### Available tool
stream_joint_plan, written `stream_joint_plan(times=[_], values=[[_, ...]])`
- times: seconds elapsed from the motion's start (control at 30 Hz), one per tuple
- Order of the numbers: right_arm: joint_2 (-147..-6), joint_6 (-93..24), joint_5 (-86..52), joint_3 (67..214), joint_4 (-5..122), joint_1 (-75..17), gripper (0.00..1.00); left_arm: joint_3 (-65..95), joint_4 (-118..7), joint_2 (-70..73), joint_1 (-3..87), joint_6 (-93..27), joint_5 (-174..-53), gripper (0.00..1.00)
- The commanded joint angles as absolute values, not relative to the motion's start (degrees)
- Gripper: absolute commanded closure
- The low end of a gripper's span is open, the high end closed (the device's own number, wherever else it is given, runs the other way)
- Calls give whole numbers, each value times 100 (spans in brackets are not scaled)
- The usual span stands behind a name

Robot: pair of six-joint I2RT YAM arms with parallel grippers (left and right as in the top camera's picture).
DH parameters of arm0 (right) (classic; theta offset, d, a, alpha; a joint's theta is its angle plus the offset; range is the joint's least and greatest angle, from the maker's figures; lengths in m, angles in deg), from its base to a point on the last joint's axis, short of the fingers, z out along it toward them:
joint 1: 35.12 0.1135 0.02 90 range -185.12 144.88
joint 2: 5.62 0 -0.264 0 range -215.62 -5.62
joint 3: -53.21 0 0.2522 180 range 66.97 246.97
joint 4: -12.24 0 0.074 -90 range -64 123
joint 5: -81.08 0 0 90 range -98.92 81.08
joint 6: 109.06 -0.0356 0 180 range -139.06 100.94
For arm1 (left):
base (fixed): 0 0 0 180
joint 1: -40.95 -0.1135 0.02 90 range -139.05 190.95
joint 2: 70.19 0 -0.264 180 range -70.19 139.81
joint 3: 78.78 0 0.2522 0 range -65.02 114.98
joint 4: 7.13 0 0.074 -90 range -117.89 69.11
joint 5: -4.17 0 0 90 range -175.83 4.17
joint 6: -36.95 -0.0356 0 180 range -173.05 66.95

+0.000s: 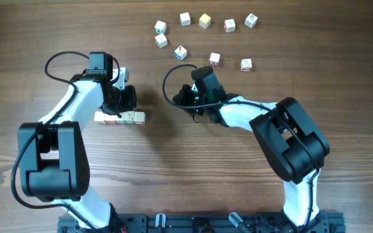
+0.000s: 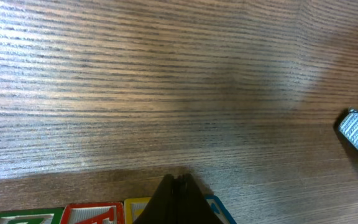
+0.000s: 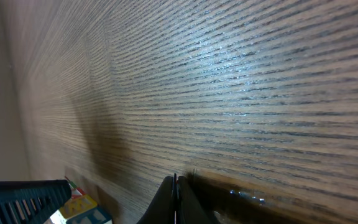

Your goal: Form a horizontal line

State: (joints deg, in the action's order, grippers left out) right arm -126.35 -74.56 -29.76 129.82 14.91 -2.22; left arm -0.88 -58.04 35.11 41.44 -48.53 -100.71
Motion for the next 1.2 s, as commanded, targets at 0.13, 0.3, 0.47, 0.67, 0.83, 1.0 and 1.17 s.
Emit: stream_joint_plan(times=[0.13,0.3,0.47,0.67,0.83,1.0,1.17], values=[[-12895,-7476,-2560,12803,1772,-252,95,-51,-5889,3559,4148,-4984,-10114,96],[-12895,-7474,-2560,12803,1772,-252,95,-51,-5915,3559,4148,-4982,-10009,96],[-12895,-7476,-2560,12803,1772,-252,96,-51,-5915,3559,4148,-4980,-10009,96],[-12895,-7474,-2560,12803,1772,-252,96,-51,-5937,3559,4148,-4982,-10009,96],[-12895,-7474,-2563,12803,1772,-252,95,-51,-5942,3559,4148,-4980,-10009,96],[-12895,-7476,-2563,12803,1772,-252,95,-51,-5974,3559,4148,-4982,-10009,96],[-12895,-7474,-2563,12803,1772,-252,95,-51,-5974,3559,4148,-4982,-10007,96]])
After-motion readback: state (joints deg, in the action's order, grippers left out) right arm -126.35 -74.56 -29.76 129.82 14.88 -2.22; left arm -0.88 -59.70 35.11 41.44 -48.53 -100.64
